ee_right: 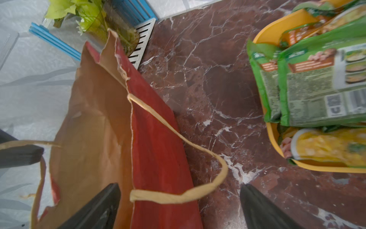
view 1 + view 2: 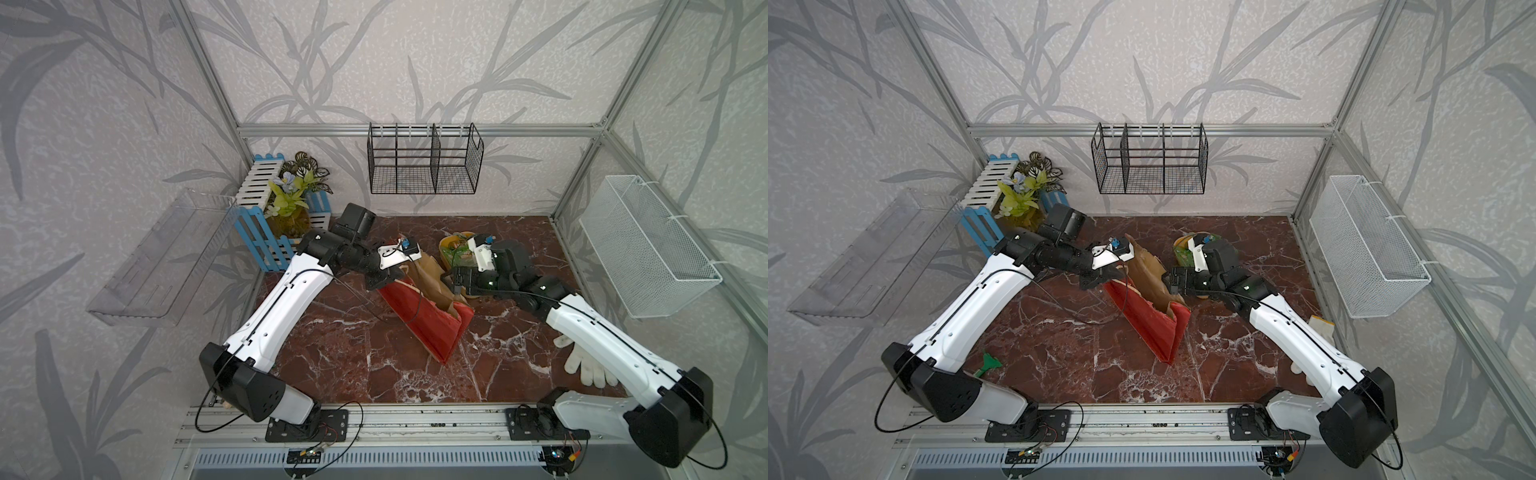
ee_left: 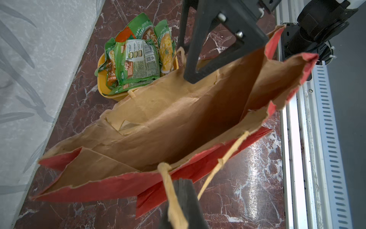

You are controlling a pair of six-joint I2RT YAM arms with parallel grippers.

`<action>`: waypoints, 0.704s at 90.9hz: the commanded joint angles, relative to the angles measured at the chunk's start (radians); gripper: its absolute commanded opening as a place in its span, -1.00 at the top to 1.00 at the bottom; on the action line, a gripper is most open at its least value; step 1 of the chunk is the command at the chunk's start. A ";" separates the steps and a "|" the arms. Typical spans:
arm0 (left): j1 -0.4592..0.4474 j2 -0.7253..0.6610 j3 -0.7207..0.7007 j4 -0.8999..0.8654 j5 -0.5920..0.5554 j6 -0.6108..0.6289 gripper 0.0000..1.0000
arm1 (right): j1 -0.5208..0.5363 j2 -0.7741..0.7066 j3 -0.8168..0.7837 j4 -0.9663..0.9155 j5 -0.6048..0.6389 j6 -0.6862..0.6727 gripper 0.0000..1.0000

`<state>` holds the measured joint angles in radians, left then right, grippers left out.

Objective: Place the condiment packets inside the bag
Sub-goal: Open the paper bag.

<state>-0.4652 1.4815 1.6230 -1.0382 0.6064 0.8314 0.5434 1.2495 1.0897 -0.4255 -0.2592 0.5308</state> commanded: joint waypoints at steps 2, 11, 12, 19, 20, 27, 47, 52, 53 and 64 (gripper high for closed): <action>-0.004 -0.031 -0.025 0.024 -0.017 0.012 1.00 | 0.028 0.032 0.075 -0.017 -0.030 -0.016 -0.98; -0.005 -0.049 -0.051 0.041 -0.029 0.008 1.00 | 0.048 0.067 0.106 -0.042 -0.018 -0.030 -0.99; -0.004 -0.051 -0.054 0.042 -0.030 0.008 1.00 | 0.051 0.072 0.110 -0.046 -0.016 -0.032 -0.99; -0.005 -0.076 -0.077 0.061 -0.049 0.008 1.00 | 0.063 0.098 0.134 -0.076 0.006 -0.046 -0.92; -0.004 -0.080 -0.080 0.066 -0.054 0.006 1.00 | 0.063 0.103 0.139 -0.081 0.008 -0.048 -0.91; -0.004 -0.112 -0.118 0.113 -0.098 -0.025 1.00 | 0.069 0.127 0.167 -0.111 0.018 -0.057 -0.80; -0.004 -0.188 -0.205 0.187 -0.154 -0.032 1.00 | 0.108 0.216 0.295 -0.254 0.063 -0.125 -0.51; -0.003 -0.197 -0.212 0.193 -0.160 -0.035 1.00 | 0.126 0.248 0.333 -0.305 0.080 -0.145 -0.45; -0.003 -0.200 -0.213 0.194 -0.162 -0.035 1.00 | 0.131 0.254 0.341 -0.311 0.085 -0.149 -0.44; 0.000 -0.227 -0.235 0.234 -0.205 -0.057 1.00 | 0.163 0.302 0.413 -0.393 0.132 -0.171 -0.06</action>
<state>-0.4656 1.2892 1.4097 -0.8650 0.4561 0.8070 0.6804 1.5200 1.4471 -0.6926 -0.1879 0.4080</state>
